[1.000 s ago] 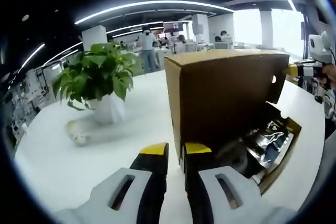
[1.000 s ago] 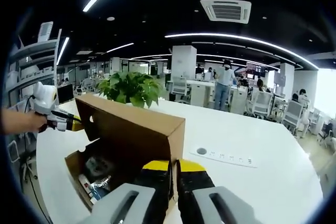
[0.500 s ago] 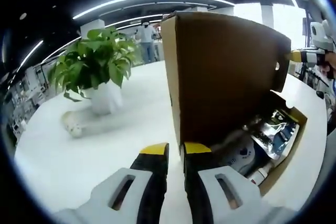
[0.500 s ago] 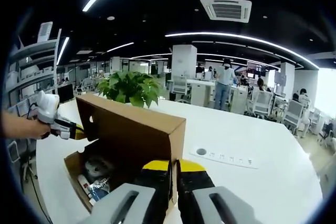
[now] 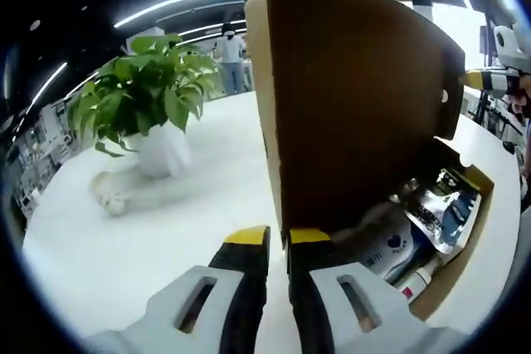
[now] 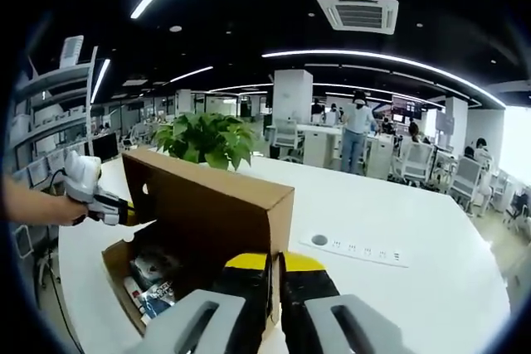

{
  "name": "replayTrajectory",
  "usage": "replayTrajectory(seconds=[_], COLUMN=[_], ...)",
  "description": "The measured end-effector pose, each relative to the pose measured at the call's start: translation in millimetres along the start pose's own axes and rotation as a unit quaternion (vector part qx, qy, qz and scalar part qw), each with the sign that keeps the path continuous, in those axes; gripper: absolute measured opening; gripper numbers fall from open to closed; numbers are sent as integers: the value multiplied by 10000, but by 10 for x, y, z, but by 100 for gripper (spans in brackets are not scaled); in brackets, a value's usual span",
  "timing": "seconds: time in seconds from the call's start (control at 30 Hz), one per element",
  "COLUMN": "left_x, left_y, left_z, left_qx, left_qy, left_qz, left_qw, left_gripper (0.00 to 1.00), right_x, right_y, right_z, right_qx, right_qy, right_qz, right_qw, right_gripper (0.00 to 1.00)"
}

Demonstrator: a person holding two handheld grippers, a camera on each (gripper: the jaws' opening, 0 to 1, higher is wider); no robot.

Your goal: Operate the shoe box by opening the lid, removing the specified soft item, and placing it in the target area until the item is outside and the box remains undamaged.

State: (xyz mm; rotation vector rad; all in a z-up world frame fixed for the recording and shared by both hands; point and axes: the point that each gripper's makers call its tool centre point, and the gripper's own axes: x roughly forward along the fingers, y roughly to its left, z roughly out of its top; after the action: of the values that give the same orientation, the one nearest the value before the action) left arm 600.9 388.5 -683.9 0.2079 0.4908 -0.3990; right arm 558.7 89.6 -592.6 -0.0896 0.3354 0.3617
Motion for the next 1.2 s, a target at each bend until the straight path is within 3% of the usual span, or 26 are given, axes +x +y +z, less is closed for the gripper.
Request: replayTrajectory(seconds=[0.77, 1.2], left_x=[15, 25], left_y=[5, 12], left_z=[-6, -2], left_qx=[-241, -237], left_qy=[-15, 61], left_qz=[29, 9], left_qw=[9997, 9997], left_gripper=[1, 1], right_x=[46, 68], right_y=[2, 26], right_z=[-57, -400], right_qx=[-37, -82], right_qy=[120, 434], right_qz=[82, 58], right_qw=[9999, 9990], right_gripper=[0, 1])
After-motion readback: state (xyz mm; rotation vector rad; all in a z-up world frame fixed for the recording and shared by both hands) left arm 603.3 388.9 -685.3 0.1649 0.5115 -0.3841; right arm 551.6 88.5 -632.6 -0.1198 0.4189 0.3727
